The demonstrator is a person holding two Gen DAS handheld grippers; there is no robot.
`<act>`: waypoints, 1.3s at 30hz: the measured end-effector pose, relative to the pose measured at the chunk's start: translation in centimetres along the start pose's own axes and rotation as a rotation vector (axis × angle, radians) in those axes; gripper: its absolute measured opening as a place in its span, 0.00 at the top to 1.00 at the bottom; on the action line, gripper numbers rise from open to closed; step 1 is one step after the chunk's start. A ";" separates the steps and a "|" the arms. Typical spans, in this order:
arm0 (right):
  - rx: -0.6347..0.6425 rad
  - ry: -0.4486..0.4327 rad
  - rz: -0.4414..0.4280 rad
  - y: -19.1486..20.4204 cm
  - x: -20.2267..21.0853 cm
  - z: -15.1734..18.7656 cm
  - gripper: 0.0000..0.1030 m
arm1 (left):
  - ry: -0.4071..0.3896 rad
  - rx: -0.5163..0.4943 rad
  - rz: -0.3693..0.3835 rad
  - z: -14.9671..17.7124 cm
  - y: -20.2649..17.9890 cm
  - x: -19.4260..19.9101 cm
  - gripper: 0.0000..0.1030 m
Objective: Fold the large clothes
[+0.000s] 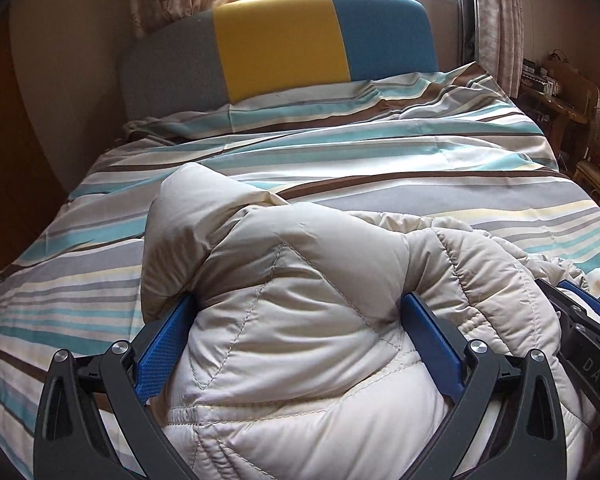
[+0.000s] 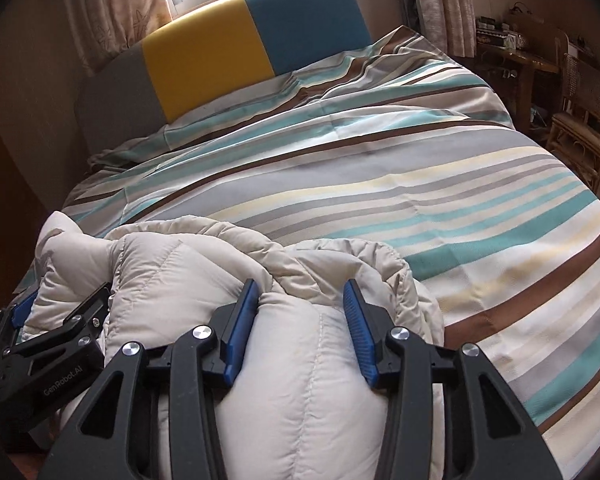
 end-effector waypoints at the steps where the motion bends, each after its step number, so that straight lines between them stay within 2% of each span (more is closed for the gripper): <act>1: 0.002 -0.005 0.001 0.1 0.1 0.0 0.58 | 0.001 -0.002 -0.004 0.1 0.0 0.3 0.03; 4: -0.009 -0.019 -0.006 -0.1 0.5 -0.1 0.58 | 0.037 -0.007 -0.018 0.4 0.1 1.9 0.03; 6: -0.022 -0.030 -0.005 -0.4 1.2 0.0 0.58 | 0.068 0.042 -0.014 1.2 0.1 3.8 0.03; 8: -0.031 -0.033 0.008 -0.7 1.9 0.2 0.58 | 0.057 0.080 0.001 1.7 -0.1 5.4 0.03; 12: -0.057 -0.040 0.015 -1.0 3.6 1.3 0.58 | -0.067 0.042 0.013 2.8 -0.7 7.1 0.03; 16: -0.098 -0.091 0.005 -1.5 4.9 1.7 0.58 | -0.167 0.044 0.055 3.4 -0.9 7.2 0.03; 22: -0.097 -0.079 0.039 -1.7 3.7 1.6 0.57 | -0.146 0.016 0.035 3.2 -1.5 5.7 0.03; 27: -0.102 -0.091 0.011 -1.6 4.4 1.5 0.54 | -0.136 0.027 0.054 3.4 -1.2 6.5 0.03; 30: -0.107 -0.109 -0.002 -1.7 5.5 1.4 0.47 | -0.122 0.047 0.098 3.7 -1.0 7.6 0.03; 34: -0.093 -0.084 0.015 -1.8 7.4 1.8 0.31 | -0.115 0.029 0.132 4.5 -0.2 9.1 0.03; 39: -0.105 -0.059 0.005 -1.6 9.4 2.7 0.31 | -0.106 0.046 0.182 5.5 0.5 10.7 0.03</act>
Point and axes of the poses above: each gripper's, at about its wrist camera, not at the fingertips, and x roughly against the way its jaws point, y to its left, z to its underside, the point moved 10 cm from there along -x, roughly the way its jaws point, and after that the axes turned 6 degrees about -y, right-handed, at the moved point
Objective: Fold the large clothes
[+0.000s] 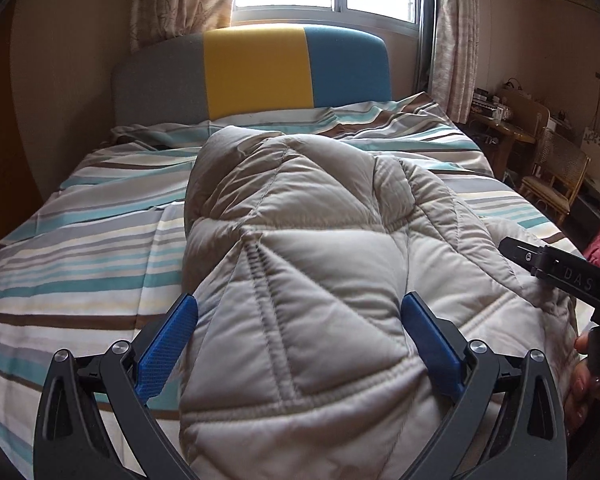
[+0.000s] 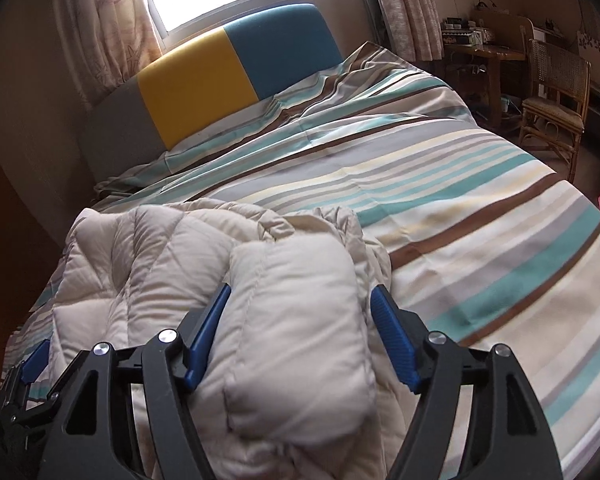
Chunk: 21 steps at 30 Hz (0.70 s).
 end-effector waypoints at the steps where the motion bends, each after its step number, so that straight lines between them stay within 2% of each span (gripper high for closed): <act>1: -0.004 0.005 -0.003 0.1 0.4 0.2 0.31 | 0.001 0.005 0.003 0.1 0.1 0.3 0.03; 9: 0.018 0.027 -0.016 0.9 3.5 1.4 0.29 | 0.037 0.052 0.074 1.3 0.8 1.5 0.03; 12: 0.037 0.038 -0.023 1.0 4.3 1.8 0.26 | 0.060 0.098 0.100 1.6 1.6 2.0 0.03; 15: 0.036 0.061 -0.031 0.4 4.7 2.3 0.22 | 0.058 0.115 0.084 1.7 2.7 2.7 0.03; 18: 0.028 0.118 -0.029 -0.5 4.4 3.4 0.20 | 0.063 0.104 0.059 2.1 3.9 3.2 0.03; 21: -0.007 0.191 -0.059 -1.4 3.8 5.1 0.19 | 0.096 0.115 0.082 3.2 4.5 3.3 0.03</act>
Point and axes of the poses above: each gripper's, at about its wrist camera, not at the fingertips, and x roughly against the way its jaws point, y to its left, z to its underside, the point moved 10 cm from there along -x, roughly the way its jaws point, and after that the axes turned 6 degrees about -y, right-handed, at the moved point
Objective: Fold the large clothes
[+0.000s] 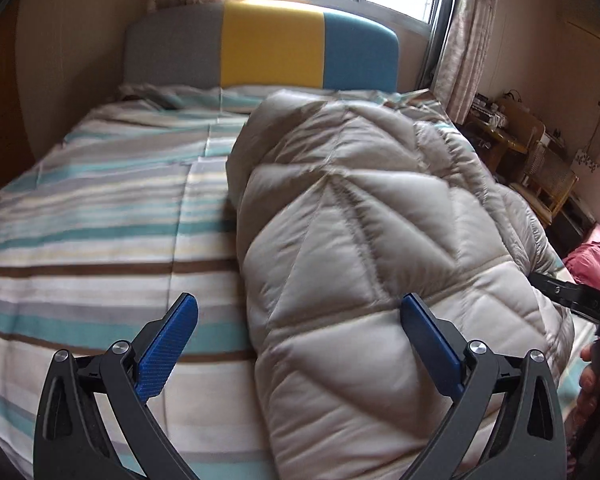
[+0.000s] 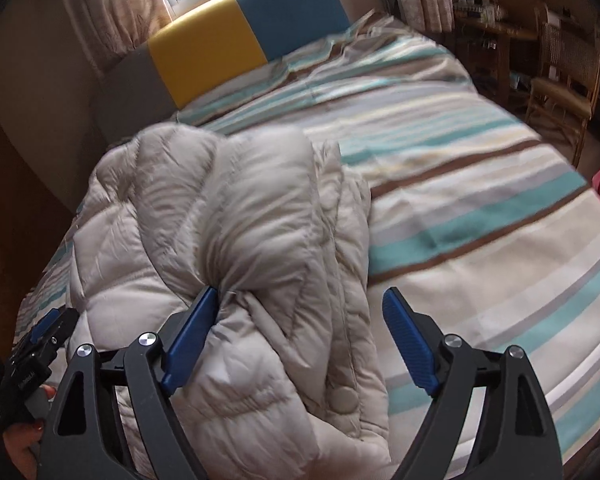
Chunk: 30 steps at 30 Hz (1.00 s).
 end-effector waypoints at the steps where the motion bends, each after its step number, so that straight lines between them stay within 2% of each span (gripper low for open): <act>1: -0.010 0.014 -0.015 -0.2 -0.2 0.3 0.18 | 0.024 0.019 0.029 0.5 0.1 -0.1 0.03; 8: -0.152 0.163 -0.156 -1.6 -2.2 2.3 0.10 | 0.129 0.120 0.174 2.5 -0.1 -0.5 0.03; 13: -0.116 0.193 -0.175 -1.0 -3.1 2.3 0.09 | 0.177 0.167 0.236 3.2 -0.8 -1.2 0.03; 15: -0.083 0.194 -0.182 -0.2 -3.4 2.1 0.10 | 0.188 0.147 0.243 3.4 -1.0 -1.4 0.03; 17: -0.059 0.186 -0.201 0.6 -3.5 1.9 0.22 | 0.183 0.089 0.218 3.4 -1.2 -1.6 0.03; 18: -0.053 0.181 -0.199 0.9 -3.7 1.7 0.24 | 0.165 0.050 0.205 3.2 -1.4 -1.4 0.07; 20: -0.040 0.166 -0.196 1.4 -3.5 1.5 0.29 | 0.151 0.012 0.225 3.1 -2.2 -0.9 0.22; 24: -0.006 0.125 -0.220 2.6 -2.2 1.3 0.40 | 0.127 -0.003 0.218 2.3 -2.7 -0.2 0.41; 26: 0.005 0.102 -0.254 3.5 -1.3 1.2 0.46 | 0.094 -0.003 0.221 1.7 -2.7 0.5 0.48; 30: 0.040 0.065 -0.283 6.3 -0.1 1.2 0.48 | 0.027 0.006 0.222 0.1 -1.7 1.9 0.53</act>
Point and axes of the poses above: each gripper's, at about its wrist camera, not at the fingertips, and x roughly against the way its jaws point, y to its left, z to its underside, the point moved 10 cm from there along -x, roughly the way its jaws point, and after that the axes turned 6 degrees about -y, right-handed, at the moved point
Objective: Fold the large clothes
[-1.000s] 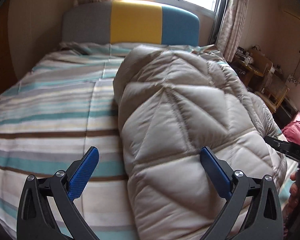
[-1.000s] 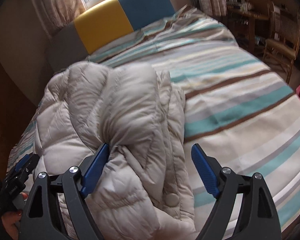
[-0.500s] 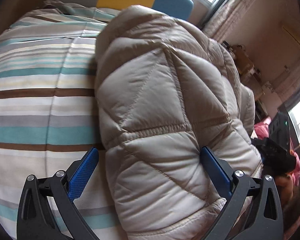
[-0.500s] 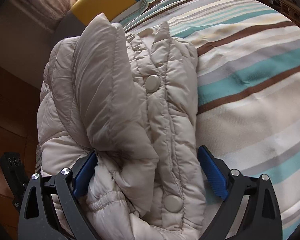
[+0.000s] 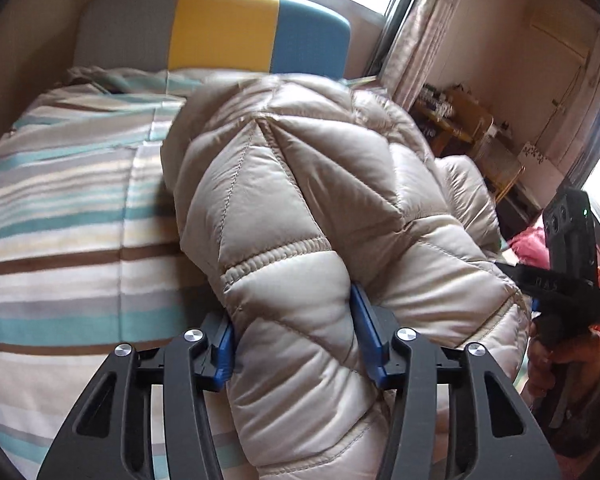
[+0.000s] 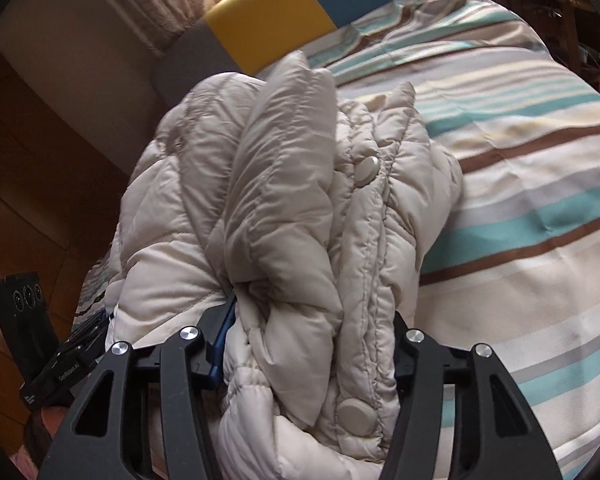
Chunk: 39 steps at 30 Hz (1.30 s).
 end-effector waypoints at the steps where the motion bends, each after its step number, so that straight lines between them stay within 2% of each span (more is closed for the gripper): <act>1: 0.005 -0.009 -0.010 0.7 0.1 0.0 0.48 | -0.016 0.000 -0.006 -0.5 0.2 0.5 0.54; 6: 0.037 -0.037 -0.058 5.2 -1.1 0.4 0.49 | -0.100 -0.040 -0.051 -1.8 2.2 3.7 0.57; 9: 0.059 -0.037 -0.093 8.2 -2.7 0.8 0.49 | -0.131 -0.044 -0.102 -2.2 4.8 5.8 0.58; 16: 0.161 -0.019 -0.199 18.2 -8.0 1.7 0.49 | -0.220 -0.007 -0.220 -3.2 10.9 11.3 0.59; 26: 0.349 0.051 -0.258 30.2 -15.0 5.1 0.49 | -0.269 0.127 -0.389 -0.2 21.7 18.6 0.59; 29: 0.405 0.054 -0.244 32.3 -16.6 5.9 0.49 | -0.263 0.172 -0.425 1.2 24.2 19.5 0.59; 34: 0.488 0.047 -0.171 32.5 -19.2 6.7 0.48 | -0.236 0.207 -0.467 3.3 26.5 19.4 0.59; 37: 0.476 0.048 -0.132 31.6 -19.8 7.4 0.46 | -0.226 0.185 -0.496 4.6 26.7 19.1 0.53; 39: 0.455 0.047 -0.102 30.3 -19.8 7.4 0.44 | -0.216 0.186 -0.514 5.3 27.0 18.8 0.45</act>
Point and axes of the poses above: each gripper's, at about its wrist camera, not at the fingertips, and x roughly against the way its jaws point, y to its left, z to its underside, the point moved 10 cm from there along -x, roughly the way its jaws point, and after that the axes turned 6 degrees about -y, right-handed, at the moved point
